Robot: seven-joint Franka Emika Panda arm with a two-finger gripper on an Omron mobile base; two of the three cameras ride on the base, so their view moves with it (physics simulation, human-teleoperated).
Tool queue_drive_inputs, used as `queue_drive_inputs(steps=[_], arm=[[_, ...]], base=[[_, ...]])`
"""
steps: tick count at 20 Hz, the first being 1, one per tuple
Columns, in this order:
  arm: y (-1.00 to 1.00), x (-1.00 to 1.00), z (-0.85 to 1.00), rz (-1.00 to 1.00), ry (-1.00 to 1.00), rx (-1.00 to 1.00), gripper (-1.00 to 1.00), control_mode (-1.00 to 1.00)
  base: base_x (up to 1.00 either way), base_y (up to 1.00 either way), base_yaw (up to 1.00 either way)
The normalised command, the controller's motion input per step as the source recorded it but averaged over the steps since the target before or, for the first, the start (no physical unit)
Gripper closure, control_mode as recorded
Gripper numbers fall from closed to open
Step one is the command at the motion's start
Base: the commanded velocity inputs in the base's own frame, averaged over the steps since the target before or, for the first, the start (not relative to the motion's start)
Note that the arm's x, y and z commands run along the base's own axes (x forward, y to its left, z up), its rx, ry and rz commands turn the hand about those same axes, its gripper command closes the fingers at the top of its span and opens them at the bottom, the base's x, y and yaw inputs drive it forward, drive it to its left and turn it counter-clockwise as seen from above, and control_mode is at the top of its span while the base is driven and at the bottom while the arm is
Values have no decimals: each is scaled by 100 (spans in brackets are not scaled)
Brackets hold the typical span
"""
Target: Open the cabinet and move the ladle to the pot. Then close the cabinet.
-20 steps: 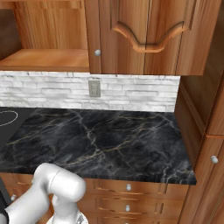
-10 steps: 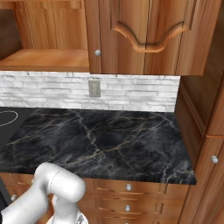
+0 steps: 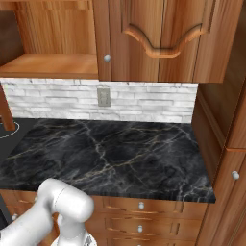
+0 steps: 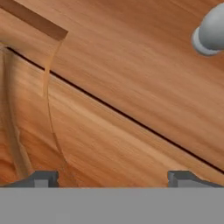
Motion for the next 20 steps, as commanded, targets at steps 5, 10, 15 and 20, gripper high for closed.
queue_drive_inputs(steps=[5, 10, 15, 20], arm=[[-26, 60, 0, -2, -1, -8, -100, -100], [-45, 43, 0, 0, -3, -7, -100, -100], [-65, 52, 0, 1, 0, -5, -100, -100], [-81, 40, 3, 3, 0, -3, -100, -100]], base=[[0, 0, 0], [0, 0, 0], [0, 0, 0], [0, 0, 0]])
